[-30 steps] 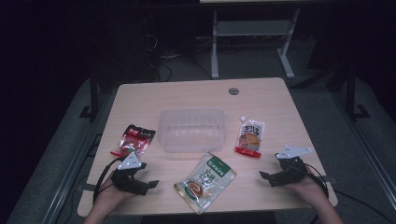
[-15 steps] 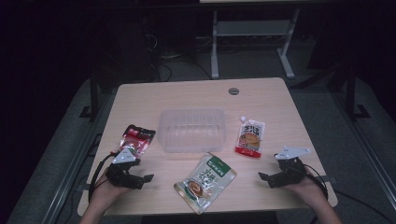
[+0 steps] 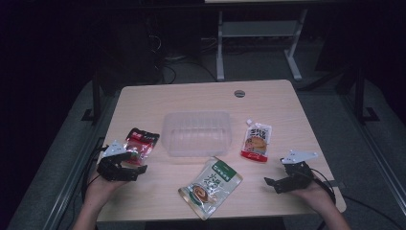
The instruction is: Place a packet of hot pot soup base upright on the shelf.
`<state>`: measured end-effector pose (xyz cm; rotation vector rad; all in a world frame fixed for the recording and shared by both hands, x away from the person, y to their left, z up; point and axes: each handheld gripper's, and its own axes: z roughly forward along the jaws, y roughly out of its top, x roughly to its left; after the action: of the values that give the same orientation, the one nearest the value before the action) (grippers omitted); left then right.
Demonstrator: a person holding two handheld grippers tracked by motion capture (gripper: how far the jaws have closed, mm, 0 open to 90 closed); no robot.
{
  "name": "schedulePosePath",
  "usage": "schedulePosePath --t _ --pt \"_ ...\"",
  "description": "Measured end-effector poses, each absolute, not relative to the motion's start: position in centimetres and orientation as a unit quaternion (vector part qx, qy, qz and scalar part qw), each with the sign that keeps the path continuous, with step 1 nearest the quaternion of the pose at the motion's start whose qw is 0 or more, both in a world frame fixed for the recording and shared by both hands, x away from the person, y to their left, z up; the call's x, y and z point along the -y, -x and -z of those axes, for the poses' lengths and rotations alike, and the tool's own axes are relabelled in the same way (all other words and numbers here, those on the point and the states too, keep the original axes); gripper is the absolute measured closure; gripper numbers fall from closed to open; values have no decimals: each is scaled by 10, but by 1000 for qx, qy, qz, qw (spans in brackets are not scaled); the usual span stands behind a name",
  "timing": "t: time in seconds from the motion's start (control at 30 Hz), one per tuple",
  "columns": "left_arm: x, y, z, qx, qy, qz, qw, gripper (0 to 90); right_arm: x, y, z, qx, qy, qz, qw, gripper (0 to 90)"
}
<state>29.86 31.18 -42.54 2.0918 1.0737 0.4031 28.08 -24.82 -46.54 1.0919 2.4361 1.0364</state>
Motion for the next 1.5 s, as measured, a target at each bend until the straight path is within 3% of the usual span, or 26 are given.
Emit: schedulePosePath --t 0.23,0.33,0.7,1.5 --pt "-320 -315 422 -440 -804 -166 363 146 248 -281 464 -845 -379 -356 128 46" --pt "-322 -321 422 -447 -801 -176 358 146 249 -283 462 -850 -378 -355 92 66" --pt "-324 -343 422 -471 -791 -179 348 147 247 -282 463 -851 -380 -356 74 34" --pt "-317 -366 453 -496 -808 -182 259 117 252 -283 465 -845 -382 -360 100 49"
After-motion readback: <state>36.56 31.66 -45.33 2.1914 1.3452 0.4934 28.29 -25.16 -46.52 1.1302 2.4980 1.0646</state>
